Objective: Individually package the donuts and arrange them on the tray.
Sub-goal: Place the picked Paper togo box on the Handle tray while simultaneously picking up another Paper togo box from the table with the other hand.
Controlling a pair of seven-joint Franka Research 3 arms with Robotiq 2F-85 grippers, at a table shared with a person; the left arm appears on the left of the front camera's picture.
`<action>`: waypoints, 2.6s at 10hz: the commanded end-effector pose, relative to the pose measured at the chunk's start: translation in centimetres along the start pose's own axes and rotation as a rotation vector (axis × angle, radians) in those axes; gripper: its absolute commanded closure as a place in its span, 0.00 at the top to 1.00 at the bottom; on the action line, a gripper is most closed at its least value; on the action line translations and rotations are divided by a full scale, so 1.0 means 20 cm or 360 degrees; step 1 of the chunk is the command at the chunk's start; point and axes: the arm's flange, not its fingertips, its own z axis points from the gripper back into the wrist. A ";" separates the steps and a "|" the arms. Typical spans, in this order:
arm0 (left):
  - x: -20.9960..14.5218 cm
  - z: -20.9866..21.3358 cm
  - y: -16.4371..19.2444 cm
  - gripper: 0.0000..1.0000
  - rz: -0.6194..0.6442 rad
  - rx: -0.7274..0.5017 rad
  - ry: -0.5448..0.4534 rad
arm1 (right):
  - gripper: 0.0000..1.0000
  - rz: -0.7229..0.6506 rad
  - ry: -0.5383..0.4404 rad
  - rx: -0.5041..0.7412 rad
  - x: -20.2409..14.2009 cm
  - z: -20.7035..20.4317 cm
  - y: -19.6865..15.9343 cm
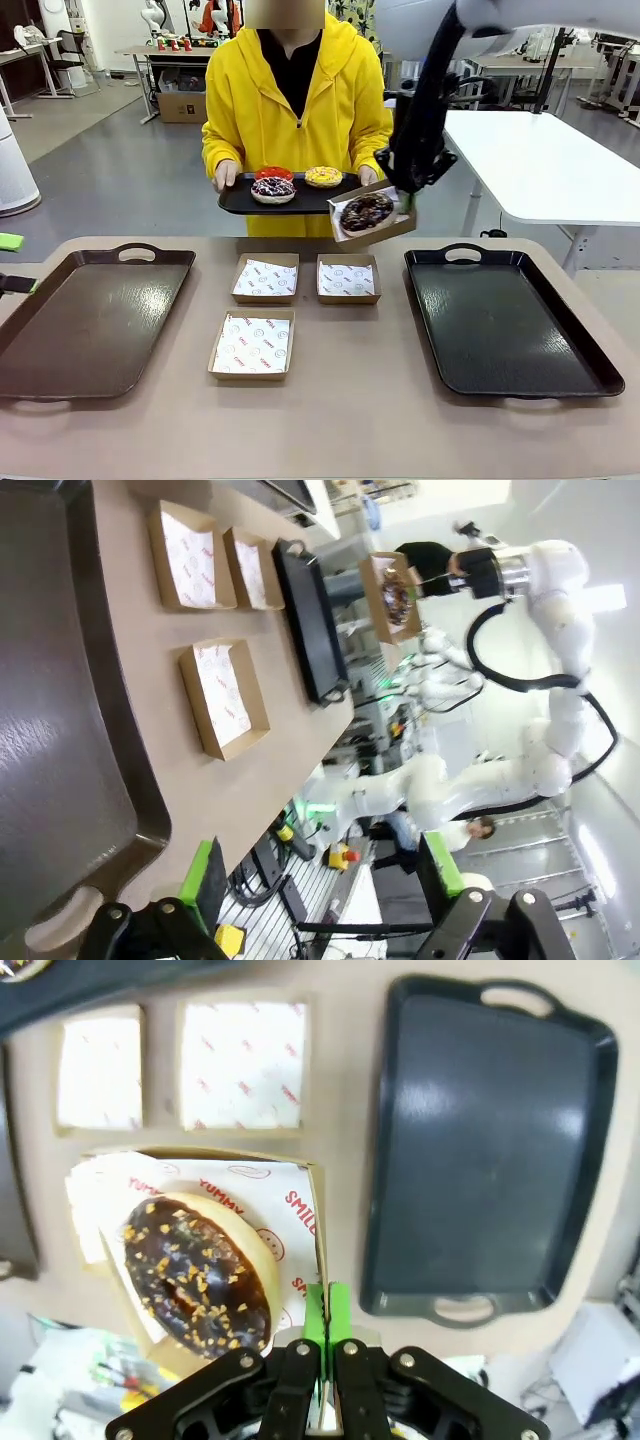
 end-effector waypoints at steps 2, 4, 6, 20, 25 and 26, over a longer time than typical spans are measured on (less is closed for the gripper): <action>0.13 -0.24 -0.36 1.00 0.0081 0.0381 0.0293 | 0.01 -0.0079 -0.0048 -0.0028 -0.40 0.06 -0.31; 0.23 -0.50 -0.55 1.00 0.0090 0.0726 0.0507 | 0.01 -0.0213 -0.0022 0.0020 -0.54 0.00 -0.54; 0.28 -0.77 -0.67 1.00 0.0021 0.1067 0.0613 | 0.01 -0.0202 -0.0023 0.0075 -0.60 -0.12 -0.70; 0.33 -1.65 -0.24 1.00 -0.0025 0.1836 0.0490 | 0.01 -0.0120 0.0044 0.0105 -0.49 -0.47 -0.87; 0.33 -1.65 -0.24 1.00 -0.0025 0.1836 0.0490 | 0.01 -0.0120 0.0044 0.0105 -0.49 -0.47 -0.87; 0.33 -1.65 -0.24 1.00 -0.0025 0.1836 0.0490 | 0.01 -0.0120 0.0044 0.0105 -0.49 -0.47 -0.87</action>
